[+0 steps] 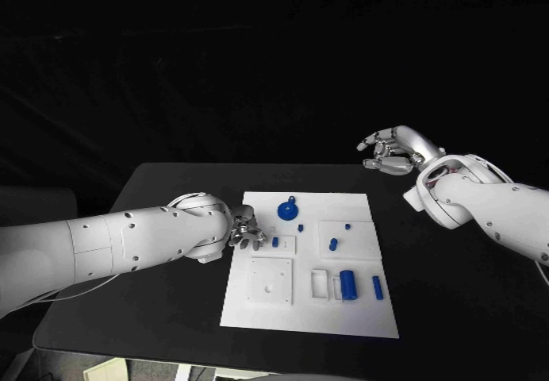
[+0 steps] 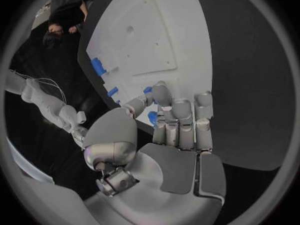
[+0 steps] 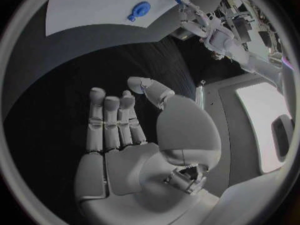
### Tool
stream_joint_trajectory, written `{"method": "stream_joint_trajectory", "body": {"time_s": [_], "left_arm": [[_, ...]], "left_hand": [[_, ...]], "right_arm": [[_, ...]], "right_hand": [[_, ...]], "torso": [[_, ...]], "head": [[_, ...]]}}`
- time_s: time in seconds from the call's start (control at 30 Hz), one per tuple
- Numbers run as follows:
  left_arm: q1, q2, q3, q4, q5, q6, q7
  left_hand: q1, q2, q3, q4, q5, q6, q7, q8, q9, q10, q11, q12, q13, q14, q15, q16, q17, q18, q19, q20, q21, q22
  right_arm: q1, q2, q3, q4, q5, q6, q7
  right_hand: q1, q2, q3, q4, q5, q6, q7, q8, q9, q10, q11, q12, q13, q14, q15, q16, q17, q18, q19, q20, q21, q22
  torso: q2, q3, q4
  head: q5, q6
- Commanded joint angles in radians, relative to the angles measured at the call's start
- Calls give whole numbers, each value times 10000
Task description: Assemble the parts on the task board
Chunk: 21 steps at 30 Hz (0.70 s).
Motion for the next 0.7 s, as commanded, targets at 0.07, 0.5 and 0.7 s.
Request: {"method": "stream_joint_trajectory", "body": {"time_s": [0.07,0.5,0.7], "left_arm": [[0,-5,11,-46,290,493,6],[86,-61,102,-190,1492,1846,-79],[295,78,115,-563,2046,2283,-69]], "left_hand": [[-29,100,1758,-1706,41,2,41,-37,-5,22,-17,38,-10,246,-308,9,-10,124,60,-1341,36,115],[-23,71,1837,-1747,140,9,34,-36,6,20,-24,37,-19,241,-298,7,-9,123,34,-1336,32,127],[-19,70,1853,-1750,167,9,34,-36,10,19,-24,37,-21,236,-293,6,-9,120,19,-1332,28,130]], "right_arm": [[6,0,4,32,13,145,59],[6,17,3,16,55,161,62],[5,42,3,8,61,175,62]], "right_hand": [[45,-86,71,2,37,5,51,-49,-16,-56,-5,-44,-15,-35,-28,-54,-14,172,-68,24,-38,157],[37,-82,86,5,27,5,52,-48,-17,-57,-4,-42,-15,-36,-27,-53,-15,172,-67,27,-37,159],[36,-78,95,5,22,7,52,-46,-17,-58,-4,-41,-14,-37,-26,-52,-15,172,-68,28,-36,159]], "torso": [[-2,-8,2],[-3,-13,11],[-5,-1,4]], "head": [[-13,-19],[-53,-59],[-35,-59]]}}
